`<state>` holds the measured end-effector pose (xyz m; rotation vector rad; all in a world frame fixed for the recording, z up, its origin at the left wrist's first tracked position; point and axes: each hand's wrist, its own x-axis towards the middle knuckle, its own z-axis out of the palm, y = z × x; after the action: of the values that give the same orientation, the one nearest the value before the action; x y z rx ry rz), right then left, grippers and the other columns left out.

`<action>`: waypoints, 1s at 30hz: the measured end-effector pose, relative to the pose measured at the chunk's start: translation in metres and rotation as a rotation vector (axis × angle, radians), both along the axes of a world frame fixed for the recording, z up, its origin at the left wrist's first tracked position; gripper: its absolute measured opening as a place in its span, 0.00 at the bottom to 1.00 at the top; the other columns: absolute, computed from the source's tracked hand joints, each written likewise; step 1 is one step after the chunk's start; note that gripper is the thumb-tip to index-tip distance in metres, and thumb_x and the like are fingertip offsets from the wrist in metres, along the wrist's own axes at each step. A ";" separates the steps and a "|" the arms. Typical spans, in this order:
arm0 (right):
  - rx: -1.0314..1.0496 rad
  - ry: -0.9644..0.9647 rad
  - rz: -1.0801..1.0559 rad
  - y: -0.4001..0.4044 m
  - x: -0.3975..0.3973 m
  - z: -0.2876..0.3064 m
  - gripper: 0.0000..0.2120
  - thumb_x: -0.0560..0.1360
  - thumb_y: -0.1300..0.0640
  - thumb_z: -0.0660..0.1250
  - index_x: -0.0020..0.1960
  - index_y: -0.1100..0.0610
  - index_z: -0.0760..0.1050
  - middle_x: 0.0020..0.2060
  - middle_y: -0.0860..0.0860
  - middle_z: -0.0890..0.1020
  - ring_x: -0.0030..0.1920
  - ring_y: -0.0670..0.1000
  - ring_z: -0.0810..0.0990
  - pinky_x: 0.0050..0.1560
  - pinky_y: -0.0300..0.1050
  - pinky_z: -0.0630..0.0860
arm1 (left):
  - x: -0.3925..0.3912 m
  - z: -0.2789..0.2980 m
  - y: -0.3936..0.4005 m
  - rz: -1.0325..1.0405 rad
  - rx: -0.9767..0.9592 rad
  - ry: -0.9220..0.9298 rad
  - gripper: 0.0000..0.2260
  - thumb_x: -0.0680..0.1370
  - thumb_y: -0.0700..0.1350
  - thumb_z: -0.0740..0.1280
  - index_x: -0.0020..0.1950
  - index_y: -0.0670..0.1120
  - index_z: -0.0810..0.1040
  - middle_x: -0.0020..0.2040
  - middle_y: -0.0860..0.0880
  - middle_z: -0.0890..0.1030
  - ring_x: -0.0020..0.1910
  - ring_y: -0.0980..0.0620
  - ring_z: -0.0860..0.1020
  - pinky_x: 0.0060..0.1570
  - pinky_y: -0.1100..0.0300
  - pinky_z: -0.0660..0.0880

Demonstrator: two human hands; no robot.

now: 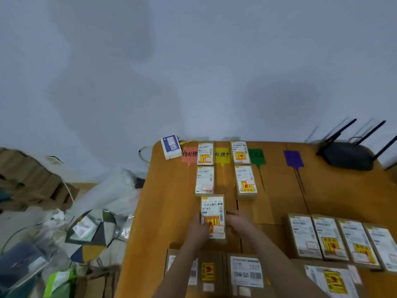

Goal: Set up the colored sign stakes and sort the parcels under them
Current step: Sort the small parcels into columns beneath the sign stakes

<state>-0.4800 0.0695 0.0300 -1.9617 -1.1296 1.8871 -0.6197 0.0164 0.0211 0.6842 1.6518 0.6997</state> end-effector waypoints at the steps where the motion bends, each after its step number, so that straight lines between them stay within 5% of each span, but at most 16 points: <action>1: -0.040 0.022 -0.008 0.000 -0.011 -0.006 0.12 0.77 0.57 0.67 0.60 0.55 0.79 0.47 0.51 0.86 0.45 0.49 0.85 0.45 0.45 0.81 | -0.010 -0.006 0.002 -0.014 -0.014 -0.001 0.15 0.82 0.40 0.59 0.68 0.50 0.70 0.50 0.54 0.80 0.45 0.60 0.80 0.36 0.67 0.74; 3: -0.086 0.026 -0.024 0.003 -0.028 -0.017 0.11 0.77 0.56 0.68 0.58 0.54 0.80 0.47 0.51 0.86 0.48 0.50 0.85 0.53 0.50 0.80 | -0.025 -0.018 0.010 -0.019 -0.048 -0.010 0.14 0.81 0.39 0.61 0.67 0.49 0.71 0.49 0.54 0.80 0.45 0.59 0.81 0.36 0.67 0.75; 8: -0.166 0.029 -0.017 0.014 -0.046 -0.035 0.12 0.77 0.58 0.66 0.60 0.54 0.78 0.48 0.53 0.86 0.48 0.51 0.86 0.51 0.50 0.81 | -0.041 -0.045 0.022 -0.006 -0.114 -0.061 0.14 0.80 0.42 0.65 0.65 0.50 0.73 0.50 0.52 0.83 0.45 0.53 0.85 0.40 0.60 0.80; 13: -0.199 0.039 -0.039 0.025 -0.046 -0.070 0.26 0.75 0.54 0.67 0.72 0.55 0.68 0.54 0.54 0.84 0.51 0.52 0.85 0.55 0.53 0.80 | -0.049 -0.050 0.033 -0.012 -0.110 -0.103 0.17 0.79 0.41 0.66 0.64 0.56 0.68 0.44 0.59 0.78 0.42 0.59 0.81 0.37 0.65 0.76; 15: -0.190 0.039 -0.029 0.028 -0.051 -0.069 0.20 0.76 0.55 0.66 0.67 0.55 0.72 0.52 0.54 0.85 0.51 0.52 0.85 0.55 0.52 0.80 | -0.050 -0.053 0.034 -0.024 -0.111 -0.111 0.20 0.80 0.42 0.66 0.70 0.53 0.67 0.45 0.59 0.78 0.42 0.60 0.81 0.36 0.67 0.75; 20: -0.179 0.028 -0.040 0.035 -0.057 -0.065 0.09 0.79 0.58 0.63 0.58 0.56 0.77 0.48 0.54 0.85 0.48 0.52 0.85 0.55 0.51 0.81 | -0.052 -0.059 0.039 -0.025 -0.132 -0.107 0.17 0.80 0.40 0.63 0.68 0.54 0.70 0.52 0.52 0.83 0.48 0.52 0.84 0.47 0.56 0.82; 25: -0.167 0.024 -0.041 0.035 -0.056 -0.067 0.10 0.80 0.58 0.61 0.59 0.57 0.76 0.49 0.55 0.84 0.48 0.53 0.85 0.51 0.48 0.81 | -0.055 -0.066 0.043 -0.012 -0.130 -0.149 0.22 0.78 0.44 0.67 0.71 0.54 0.70 0.55 0.50 0.84 0.47 0.53 0.85 0.43 0.58 0.81; 30: -0.151 -0.020 -0.011 0.040 -0.052 -0.060 0.11 0.80 0.57 0.61 0.59 0.58 0.76 0.50 0.54 0.83 0.52 0.52 0.81 0.57 0.51 0.78 | -0.062 -0.049 0.045 0.055 -0.173 -0.128 0.29 0.79 0.42 0.65 0.78 0.49 0.59 0.71 0.44 0.72 0.58 0.52 0.76 0.47 0.60 0.76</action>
<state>-0.5322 0.1093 -0.0296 -2.0639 -1.0063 2.0052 -0.6816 0.0616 -0.0276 0.4630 1.5962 0.6186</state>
